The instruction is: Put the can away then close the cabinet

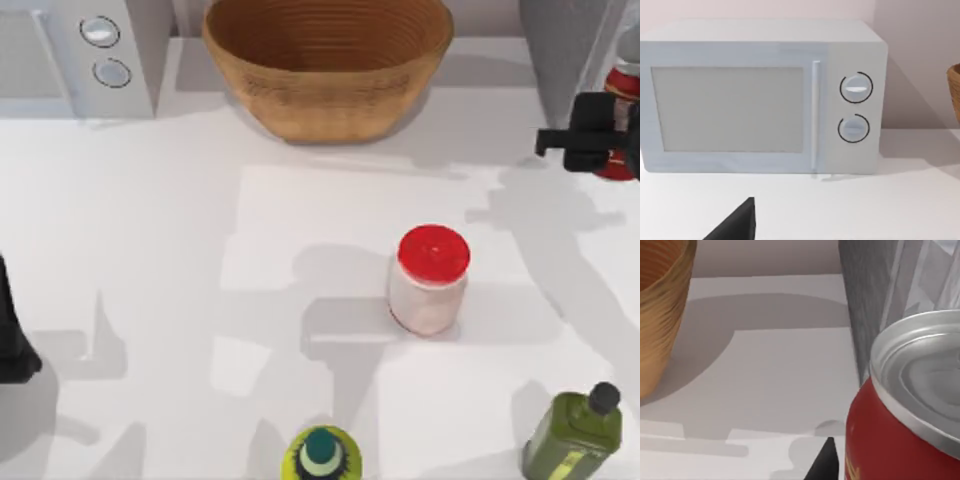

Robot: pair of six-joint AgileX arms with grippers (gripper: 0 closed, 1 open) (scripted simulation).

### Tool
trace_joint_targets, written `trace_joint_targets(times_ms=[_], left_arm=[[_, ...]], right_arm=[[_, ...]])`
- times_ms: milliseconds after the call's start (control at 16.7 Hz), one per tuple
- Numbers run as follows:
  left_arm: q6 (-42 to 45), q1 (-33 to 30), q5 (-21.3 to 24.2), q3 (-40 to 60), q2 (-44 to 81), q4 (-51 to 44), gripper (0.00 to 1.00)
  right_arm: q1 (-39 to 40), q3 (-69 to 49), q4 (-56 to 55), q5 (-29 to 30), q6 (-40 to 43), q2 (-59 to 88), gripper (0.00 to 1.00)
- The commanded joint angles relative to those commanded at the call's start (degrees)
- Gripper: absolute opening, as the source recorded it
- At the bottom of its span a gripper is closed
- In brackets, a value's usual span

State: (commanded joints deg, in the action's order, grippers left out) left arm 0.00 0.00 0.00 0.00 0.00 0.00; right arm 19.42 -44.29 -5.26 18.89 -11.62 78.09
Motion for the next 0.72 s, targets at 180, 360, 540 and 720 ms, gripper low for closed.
trace_joint_targets(times_ms=[180, 360, 540, 720], left_arm=[[0.0, 0.0, 0.0, 0.0, 0.0, 0.0, 1.0], [0.0, 0.0, 0.0, 0.0, 0.0, 0.0, 1.0], [0.0, 0.0, 0.0, 0.0, 0.0, 0.0, 1.0], [0.0, 0.0, 0.0, 0.0, 0.0, 0.0, 1.0]], right_arm=[[-3.5, 5.5, 0.5, -1.5, 1.0, -9.7, 0.0], [-7.7, 13.1, 1.3, -4.0, 2.7, -24.2, 0.0], [-11.8, 21.9, 2.4, -7.4, 4.9, -42.9, 0.0], [-15.2, 30.9, 3.5, -11.6, 7.5, -59.3, 0.0]])
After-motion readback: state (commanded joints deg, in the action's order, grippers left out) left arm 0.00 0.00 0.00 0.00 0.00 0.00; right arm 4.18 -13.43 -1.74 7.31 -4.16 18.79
